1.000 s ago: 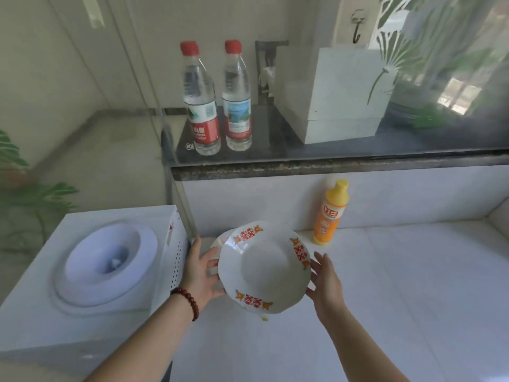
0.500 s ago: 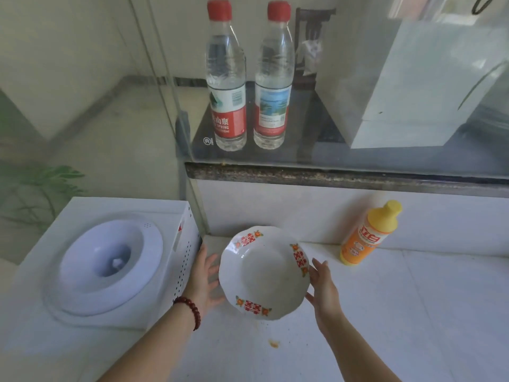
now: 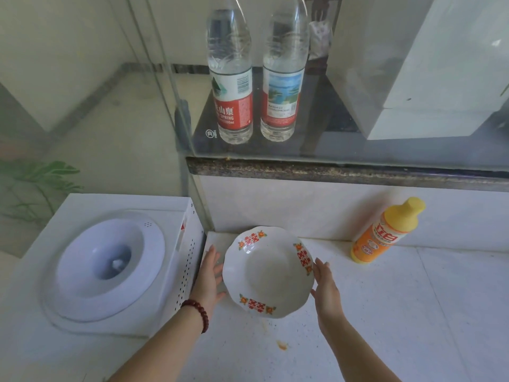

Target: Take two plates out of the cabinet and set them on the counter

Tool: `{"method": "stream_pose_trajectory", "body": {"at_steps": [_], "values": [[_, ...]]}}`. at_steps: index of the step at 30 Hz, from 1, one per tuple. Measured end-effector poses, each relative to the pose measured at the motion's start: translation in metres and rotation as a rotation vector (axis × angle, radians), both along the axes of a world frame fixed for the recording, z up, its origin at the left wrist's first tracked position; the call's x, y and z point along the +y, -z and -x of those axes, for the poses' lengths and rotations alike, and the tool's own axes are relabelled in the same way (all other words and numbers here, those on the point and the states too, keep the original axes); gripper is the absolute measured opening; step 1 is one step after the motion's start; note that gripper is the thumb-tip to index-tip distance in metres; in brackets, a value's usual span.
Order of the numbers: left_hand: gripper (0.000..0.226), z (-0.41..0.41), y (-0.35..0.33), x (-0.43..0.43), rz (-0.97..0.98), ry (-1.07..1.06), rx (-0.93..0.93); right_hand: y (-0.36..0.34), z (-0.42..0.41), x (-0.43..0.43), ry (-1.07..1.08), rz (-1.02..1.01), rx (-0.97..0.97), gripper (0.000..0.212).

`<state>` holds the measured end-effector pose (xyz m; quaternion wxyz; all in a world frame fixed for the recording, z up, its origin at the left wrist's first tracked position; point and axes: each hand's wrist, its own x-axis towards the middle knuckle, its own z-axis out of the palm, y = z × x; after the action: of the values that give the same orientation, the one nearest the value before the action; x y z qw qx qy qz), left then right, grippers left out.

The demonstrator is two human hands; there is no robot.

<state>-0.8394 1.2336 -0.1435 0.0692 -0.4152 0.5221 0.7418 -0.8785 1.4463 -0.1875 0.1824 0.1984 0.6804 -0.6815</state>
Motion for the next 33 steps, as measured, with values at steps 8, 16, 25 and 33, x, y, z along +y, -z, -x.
{"method": "stream_pose_trajectory", "body": {"at_steps": [8,16,25,33], "values": [[0.059,-0.004,0.001,-0.001,0.070,0.023,0.026,0.000,0.000,-0.002,-0.017,0.008,-0.009,0.058],[0.064,-0.007,0.000,0.002,0.027,0.046,0.032,-0.004,0.001,-0.002,-0.008,0.019,-0.016,0.059],[0.065,-0.012,-0.007,0.005,-0.027,0.099,0.072,-0.011,-0.003,-0.003,-0.013,0.000,-0.023,0.059],[0.064,-0.013,-0.016,0.006,0.005,0.117,0.083,-0.029,-0.008,-0.004,0.047,0.019,0.013,0.057]]}}
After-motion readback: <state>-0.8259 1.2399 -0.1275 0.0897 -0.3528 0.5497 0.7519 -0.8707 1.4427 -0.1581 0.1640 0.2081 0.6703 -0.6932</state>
